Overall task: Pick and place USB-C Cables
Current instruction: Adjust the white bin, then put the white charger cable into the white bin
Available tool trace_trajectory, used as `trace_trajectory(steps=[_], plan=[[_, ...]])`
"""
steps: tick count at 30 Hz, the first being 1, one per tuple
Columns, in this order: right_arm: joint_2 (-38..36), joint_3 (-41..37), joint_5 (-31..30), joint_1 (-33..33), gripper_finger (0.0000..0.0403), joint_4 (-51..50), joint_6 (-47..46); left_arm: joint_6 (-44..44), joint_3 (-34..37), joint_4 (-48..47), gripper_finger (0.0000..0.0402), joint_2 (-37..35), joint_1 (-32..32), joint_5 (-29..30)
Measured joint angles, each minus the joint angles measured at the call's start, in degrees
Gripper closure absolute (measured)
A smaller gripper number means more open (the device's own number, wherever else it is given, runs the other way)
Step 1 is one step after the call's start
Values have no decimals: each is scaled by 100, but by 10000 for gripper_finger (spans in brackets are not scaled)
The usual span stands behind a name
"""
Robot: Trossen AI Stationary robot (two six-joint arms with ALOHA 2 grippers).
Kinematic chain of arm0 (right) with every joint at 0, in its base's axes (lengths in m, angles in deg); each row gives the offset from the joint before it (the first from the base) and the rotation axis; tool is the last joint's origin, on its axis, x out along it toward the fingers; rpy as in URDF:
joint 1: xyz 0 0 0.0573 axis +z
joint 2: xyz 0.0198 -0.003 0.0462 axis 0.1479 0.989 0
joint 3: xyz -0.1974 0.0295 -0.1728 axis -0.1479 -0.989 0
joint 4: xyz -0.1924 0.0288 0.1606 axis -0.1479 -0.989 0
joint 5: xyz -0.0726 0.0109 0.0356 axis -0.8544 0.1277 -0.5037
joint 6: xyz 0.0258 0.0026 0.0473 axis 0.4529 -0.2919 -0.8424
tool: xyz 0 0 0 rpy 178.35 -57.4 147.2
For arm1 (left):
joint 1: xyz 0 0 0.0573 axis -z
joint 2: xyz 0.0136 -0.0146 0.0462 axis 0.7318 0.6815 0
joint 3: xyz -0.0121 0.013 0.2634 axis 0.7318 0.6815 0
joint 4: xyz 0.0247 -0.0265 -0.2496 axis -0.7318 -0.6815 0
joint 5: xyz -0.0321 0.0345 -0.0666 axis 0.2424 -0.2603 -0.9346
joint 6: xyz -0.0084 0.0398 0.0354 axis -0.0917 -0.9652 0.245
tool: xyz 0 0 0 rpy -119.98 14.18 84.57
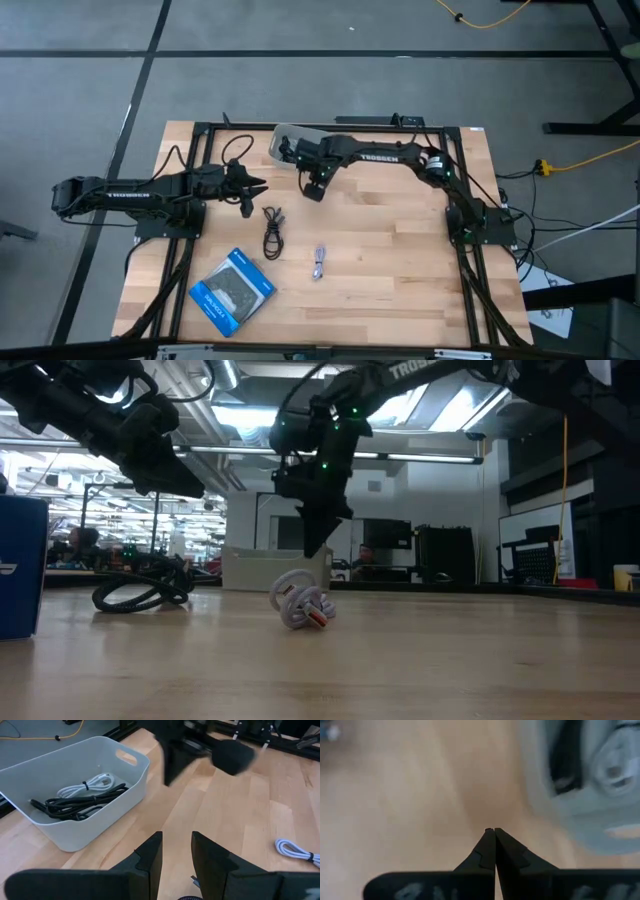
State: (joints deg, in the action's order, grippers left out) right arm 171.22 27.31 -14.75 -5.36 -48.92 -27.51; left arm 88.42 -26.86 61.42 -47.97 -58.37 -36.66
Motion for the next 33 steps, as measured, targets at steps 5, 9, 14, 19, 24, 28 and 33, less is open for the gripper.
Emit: trace_trajectory(steps=[5,9,14,19,24,28,33], plan=[[0,-20,-11,-228,400,49,-15,0,0,-2,305,1,1,0],[0,-20,-258,-409,400,71,4,0,0,-4,305,0,0,0],[0,-20,-305,-554,400,92,80,0,0,-7,305,1,1,0],[0,-20,-244,-586,400,57,-53,0,0,-9,305,0,1,0],[0,59,324,-425,400,-452,-328,0,0,-11,305,0,0,-1],[-4,273,718,-104,400,-1402,-1094,0,0,-13,305,0,2,16],[-7,371,763,519,400,-2094,-1267,-2,0,-13,305,0,0,182]])
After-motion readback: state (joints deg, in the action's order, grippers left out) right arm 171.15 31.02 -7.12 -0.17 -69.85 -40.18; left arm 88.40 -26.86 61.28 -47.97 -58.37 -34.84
